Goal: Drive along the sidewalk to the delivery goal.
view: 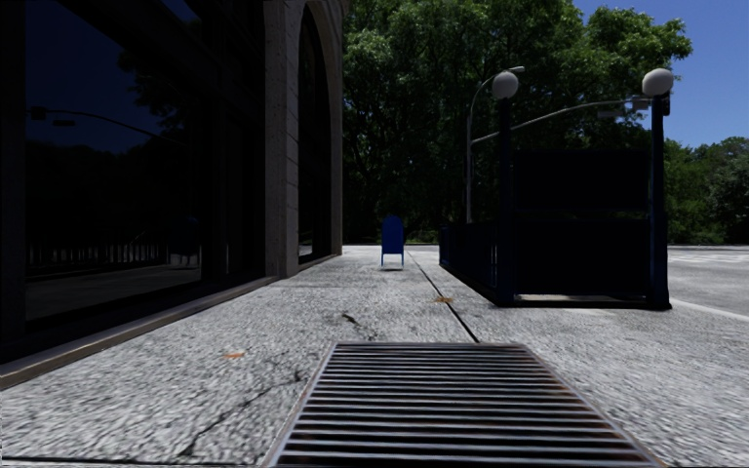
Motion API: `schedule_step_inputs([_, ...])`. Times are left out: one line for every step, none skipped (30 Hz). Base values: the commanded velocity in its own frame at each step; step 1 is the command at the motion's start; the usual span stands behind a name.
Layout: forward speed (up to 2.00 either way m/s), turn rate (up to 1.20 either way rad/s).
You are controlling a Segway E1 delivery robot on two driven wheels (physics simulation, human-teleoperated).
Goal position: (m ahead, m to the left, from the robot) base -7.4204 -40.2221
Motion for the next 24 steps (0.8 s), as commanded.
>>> schedule_step_inputs([2.00,0.00])
schedule_step_inputs([2.00,0.00])
schedule_step_inputs([2.00,0.00])
schedule_step_inputs([2.00,0.00])
schedule_step_inputs([2.00,0.00])
schedule_step_inputs([2.00,0.00])
schedule_step_inputs([2.00,0.00])
schedule_step_inputs([2.00,0.00])
schedule_step_inputs([2.00,0.00])
schedule_step_inputs([2.00,0.01])
schedule_step_inputs([2.00,0.01])
schedule_step_inputs([2.00,0.05])
schedule_step_inputs([2.00,0.08])
schedule_step_inputs([2.00,0.10])
schedule_step_inputs([2.00,0.11])
schedule_step_inputs([2.00,0.11])
schedule_step_inputs([2.00,0.12])
schedule_step_inputs([2.00,0.13])
schedule_step_inputs([2.00,0.17])
schedule_step_inputs([2.00,0.17])
schedule_step_inputs([2.00,0.18])
schedule_step_inputs([2.00,0.18])
schedule_step_inputs([2.00,0.18])
schedule_step_inputs([2.00,0.18])
